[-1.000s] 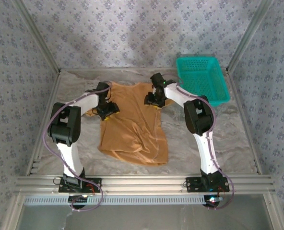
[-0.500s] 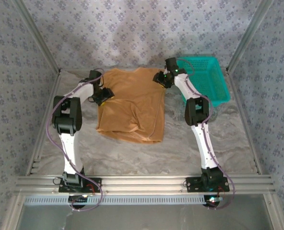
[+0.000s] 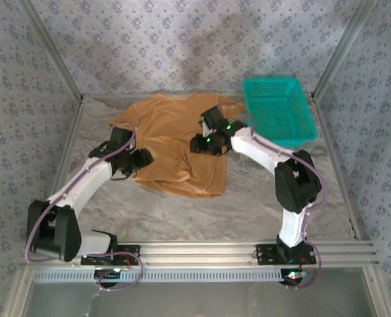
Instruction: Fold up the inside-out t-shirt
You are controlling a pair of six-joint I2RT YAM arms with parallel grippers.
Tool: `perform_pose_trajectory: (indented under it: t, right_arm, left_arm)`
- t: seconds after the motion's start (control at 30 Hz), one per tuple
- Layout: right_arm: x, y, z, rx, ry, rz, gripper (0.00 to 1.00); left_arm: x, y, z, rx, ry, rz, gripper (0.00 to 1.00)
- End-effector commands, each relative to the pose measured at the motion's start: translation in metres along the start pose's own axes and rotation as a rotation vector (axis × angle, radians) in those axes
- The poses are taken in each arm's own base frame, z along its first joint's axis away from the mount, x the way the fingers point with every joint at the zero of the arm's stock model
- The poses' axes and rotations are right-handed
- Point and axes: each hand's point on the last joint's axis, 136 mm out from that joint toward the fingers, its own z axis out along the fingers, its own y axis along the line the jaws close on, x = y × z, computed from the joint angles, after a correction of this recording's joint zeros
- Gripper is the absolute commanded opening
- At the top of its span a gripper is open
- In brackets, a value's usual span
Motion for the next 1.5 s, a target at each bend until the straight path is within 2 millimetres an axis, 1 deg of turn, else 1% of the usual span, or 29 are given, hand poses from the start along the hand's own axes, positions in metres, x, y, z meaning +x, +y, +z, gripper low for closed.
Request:
perform_pose_trajectory:
  t: [0.0,0.1,0.2,0.3,0.4,0.43,0.5,0.57,0.63,0.67,0.73,0.8,0.83,0.87,0.97,1.07,1.17,1.3,1.37,1.4,1.47]
  right_arm:
    - [0.032,0.004,0.027,0.058,0.018,0.013,0.43]
    - [0.055,0.013,0.047,0.089,0.061,-0.005,0.45]
    - [0.067,0.009,0.062,0.134,0.089,-0.008,0.49]
    - [0.068,0.003,0.07,0.18,0.09,-0.028,0.53]
    - [0.069,-0.003,0.079,0.195,0.108,-0.02,0.53]
    - [0.068,-0.004,0.081,0.197,0.112,-0.016,0.51]
    - [0.067,-0.003,0.079,0.203,0.109,-0.018,0.44]
    - [0.063,0.001,0.07,0.197,0.098,-0.027,0.34]
    - [0.057,0.006,0.058,0.192,0.083,-0.034,0.23]
    - [0.054,0.009,0.051,0.19,0.076,-0.042,0.17]
    - [0.048,0.017,0.037,0.173,0.059,-0.054,0.09]
    - [0.041,0.026,0.026,0.142,0.038,-0.058,0.03]
    - [0.044,0.026,0.02,0.14,0.053,-0.054,0.01]
    - [0.043,0.029,0.015,0.123,0.056,-0.049,0.0]
    - [0.04,0.033,0.003,0.086,0.044,-0.028,0.0]
    - [0.034,0.036,-0.01,0.049,0.025,-0.005,0.0]
    - [0.029,0.038,-0.022,0.015,0.012,0.013,0.0]
    - [0.022,0.04,-0.036,-0.012,-0.011,0.028,0.0]
    - [0.02,0.043,-0.042,-0.029,-0.018,0.033,0.0]
    - [0.015,0.047,-0.045,-0.05,-0.041,0.029,0.0]
    - [0.013,0.05,-0.052,-0.069,-0.05,0.034,0.0]
  left_arm:
    - [0.017,0.022,-0.004,-0.046,0.003,-0.026,0.63]
    - [0.025,0.033,-0.008,-0.055,0.0,-0.034,0.63]
    - [0.029,0.042,-0.012,-0.065,-0.002,-0.045,0.63]
    - [0.031,0.046,-0.016,-0.063,-0.006,-0.046,0.63]
    - [0.031,0.047,-0.017,-0.055,-0.013,-0.045,0.64]
    - [0.031,0.047,-0.017,-0.053,-0.011,-0.046,0.64]
    - [0.032,0.045,-0.016,-0.045,-0.006,-0.04,0.64]
    - [0.033,0.042,-0.013,-0.025,0.004,-0.037,0.64]
    - [0.035,0.033,-0.008,0.029,0.02,-0.027,0.64]
    - [0.036,0.025,-0.005,0.069,0.027,-0.016,0.64]
    - [0.037,0.006,-0.002,0.146,0.029,0.029,0.65]
    - [0.038,-0.013,0.0,0.204,0.017,0.087,0.66]
    - [0.039,-0.025,0.001,0.233,0.006,0.127,0.67]
    - [0.039,-0.035,0.002,0.255,-0.005,0.17,0.67]
    - [0.042,-0.058,0.006,0.284,-0.058,0.327,0.67]
    - [0.047,-0.071,0.011,0.303,-0.135,0.49,0.69]
    - [0.047,-0.078,0.011,0.288,-0.202,0.648,0.7]
    - [0.048,-0.088,0.012,0.296,-0.263,0.806,0.73]
    - [0.043,-0.09,0.019,0.27,-0.277,0.849,0.74]
    - [0.04,-0.09,0.023,0.247,-0.276,0.866,0.74]
    - [0.034,-0.09,0.035,0.191,-0.266,0.902,0.75]
